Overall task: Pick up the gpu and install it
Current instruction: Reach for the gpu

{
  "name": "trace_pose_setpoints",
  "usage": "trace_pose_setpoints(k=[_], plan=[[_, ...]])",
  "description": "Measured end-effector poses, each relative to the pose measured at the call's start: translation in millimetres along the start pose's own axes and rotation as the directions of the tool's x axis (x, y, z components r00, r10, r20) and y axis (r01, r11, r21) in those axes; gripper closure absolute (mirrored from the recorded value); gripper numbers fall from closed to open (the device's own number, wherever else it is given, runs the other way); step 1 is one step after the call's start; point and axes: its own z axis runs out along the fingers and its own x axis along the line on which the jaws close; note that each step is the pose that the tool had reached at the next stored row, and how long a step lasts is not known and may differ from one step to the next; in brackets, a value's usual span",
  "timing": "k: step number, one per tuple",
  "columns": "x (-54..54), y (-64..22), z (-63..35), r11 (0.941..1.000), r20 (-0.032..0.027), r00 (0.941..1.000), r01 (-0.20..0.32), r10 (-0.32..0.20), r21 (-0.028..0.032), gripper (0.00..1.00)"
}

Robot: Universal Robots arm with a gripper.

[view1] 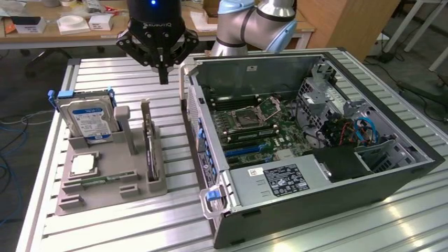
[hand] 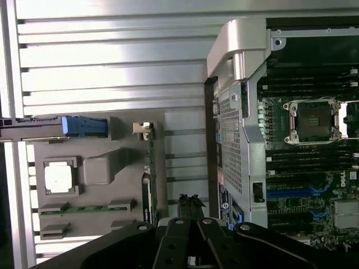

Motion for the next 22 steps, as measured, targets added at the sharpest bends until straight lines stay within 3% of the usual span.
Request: trace_pose_setpoints(k=[22], plan=[[32.6, -3.6, -0.9, 1.0, 0.0, 1.0, 0.0, 0.0, 0.0, 0.9]])
